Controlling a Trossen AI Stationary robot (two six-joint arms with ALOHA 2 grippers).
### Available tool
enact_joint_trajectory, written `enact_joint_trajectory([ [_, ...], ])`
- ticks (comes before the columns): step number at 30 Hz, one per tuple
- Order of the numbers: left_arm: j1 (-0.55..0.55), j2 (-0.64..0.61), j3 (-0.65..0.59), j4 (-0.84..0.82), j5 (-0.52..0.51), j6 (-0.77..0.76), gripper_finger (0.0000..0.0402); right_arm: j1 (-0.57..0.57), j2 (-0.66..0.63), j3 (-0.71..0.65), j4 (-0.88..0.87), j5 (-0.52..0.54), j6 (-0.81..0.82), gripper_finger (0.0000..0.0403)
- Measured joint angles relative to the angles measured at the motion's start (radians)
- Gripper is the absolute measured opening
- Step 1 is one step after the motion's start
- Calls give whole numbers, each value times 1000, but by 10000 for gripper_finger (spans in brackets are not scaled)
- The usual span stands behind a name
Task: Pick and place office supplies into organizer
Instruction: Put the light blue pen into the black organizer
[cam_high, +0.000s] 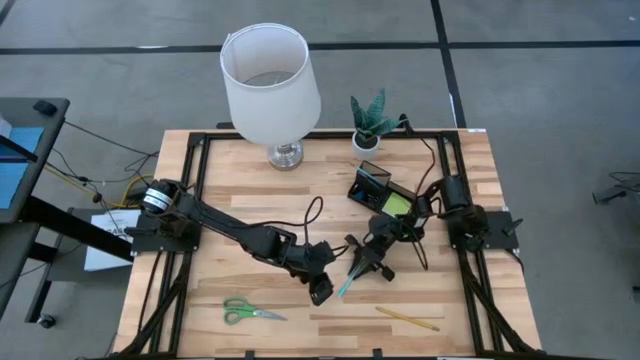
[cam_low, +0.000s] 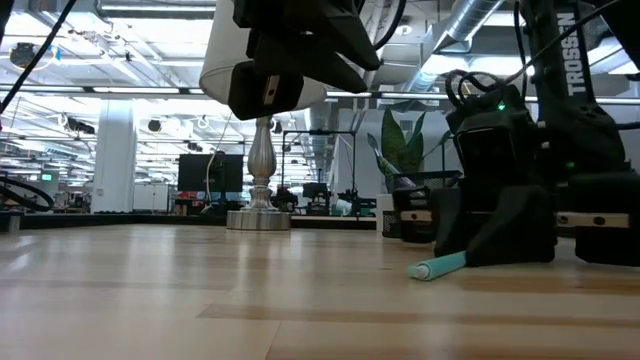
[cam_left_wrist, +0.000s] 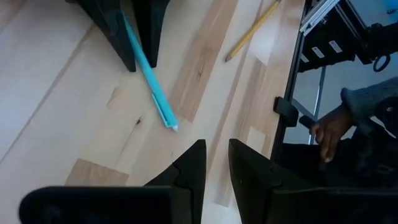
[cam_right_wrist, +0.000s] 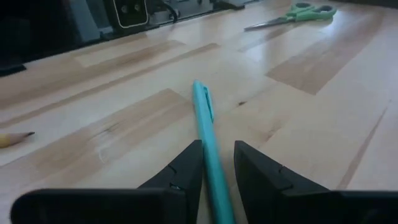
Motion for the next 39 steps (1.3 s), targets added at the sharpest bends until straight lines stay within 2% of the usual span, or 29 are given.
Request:
enact_joint_trajectory([
  [4, 0, 0, 0, -7, 0, -1, 61, 14, 29, 7, 51, 45, 17, 73],
  [7, 1, 0, 0, -10, 1, -1, 61, 29, 29, 16, 44, 98, 16, 48],
  [11, 0, 0, 0, -10, 21, -7, 61, 54, 33, 51, 28, 113, 25, 17],
  [14, 6, 0, 0, -10, 40, -8, 61, 81, 36, 80, 16, 154, 107, 25],
  [18, 23, -9, -1, -11, 77, -24, 61, 109, 20, 90, 25, 262, 238, 28],
  [22, 37, -60, -1, -38, 61, -32, 58, 116, -77, 84, -55, 310, 362, 15],
  [27, 46, -160, -1, -220, -75, 8, 33, 102, -293, 84, -319, 348, 516, 16],
  [33, 74, -289, -1, -438, -265, 54, 2, 54, -612, 98, -724, 400, 580, 16],
  [36, 94, -334, -1, -483, -343, 57, 3, 7, -782, 160, -1010, 439, 595, 16],
  [39, 113, -360, -1, -508, -377, 88, 3, -49, -921, 273, -1367, 581, 553, 16],
])
